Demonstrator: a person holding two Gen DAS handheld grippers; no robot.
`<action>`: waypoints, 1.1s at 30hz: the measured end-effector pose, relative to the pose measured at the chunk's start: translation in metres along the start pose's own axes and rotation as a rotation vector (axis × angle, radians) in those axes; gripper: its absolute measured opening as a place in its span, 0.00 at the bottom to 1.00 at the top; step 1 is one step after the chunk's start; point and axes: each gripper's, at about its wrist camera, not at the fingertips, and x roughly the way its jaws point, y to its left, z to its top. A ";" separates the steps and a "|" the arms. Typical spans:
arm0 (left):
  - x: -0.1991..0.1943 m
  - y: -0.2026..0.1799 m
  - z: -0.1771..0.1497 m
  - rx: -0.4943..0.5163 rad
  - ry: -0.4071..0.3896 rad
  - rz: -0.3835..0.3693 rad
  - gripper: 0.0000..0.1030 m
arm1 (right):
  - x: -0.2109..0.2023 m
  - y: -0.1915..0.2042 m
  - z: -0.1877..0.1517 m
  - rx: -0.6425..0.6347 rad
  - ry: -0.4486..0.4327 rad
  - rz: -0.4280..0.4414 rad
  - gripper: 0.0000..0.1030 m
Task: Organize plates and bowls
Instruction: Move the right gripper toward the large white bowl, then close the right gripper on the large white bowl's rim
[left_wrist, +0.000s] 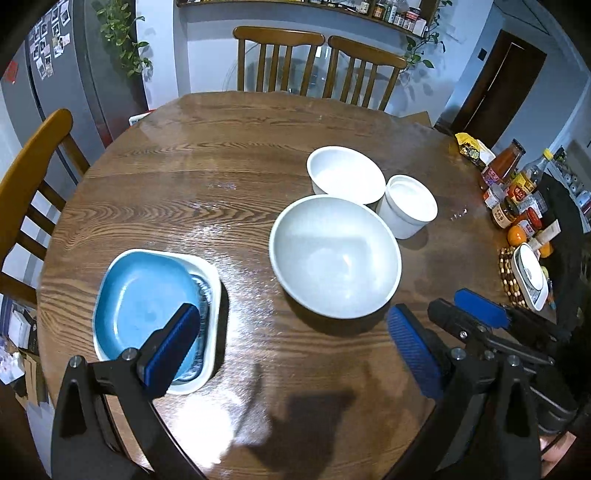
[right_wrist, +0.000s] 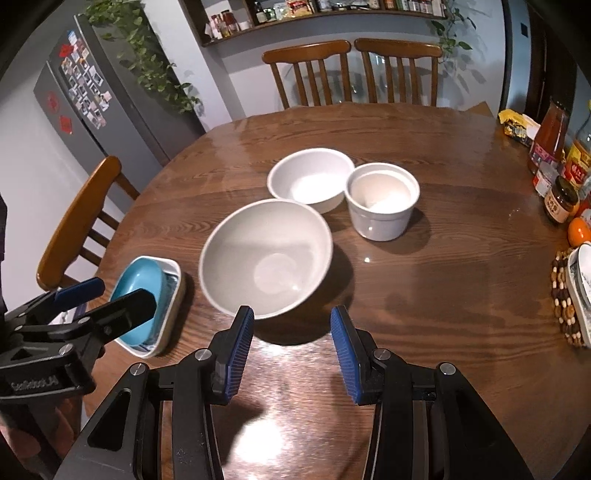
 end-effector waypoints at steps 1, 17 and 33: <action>0.002 -0.002 0.002 0.000 0.001 0.003 0.98 | 0.001 -0.003 0.001 0.001 0.002 -0.002 0.43; 0.051 0.004 0.027 -0.042 0.033 0.114 0.98 | 0.040 -0.029 0.025 0.017 0.050 0.020 0.43; 0.091 -0.004 0.027 -0.008 0.122 0.089 0.84 | 0.082 -0.027 0.029 -0.010 0.124 0.065 0.43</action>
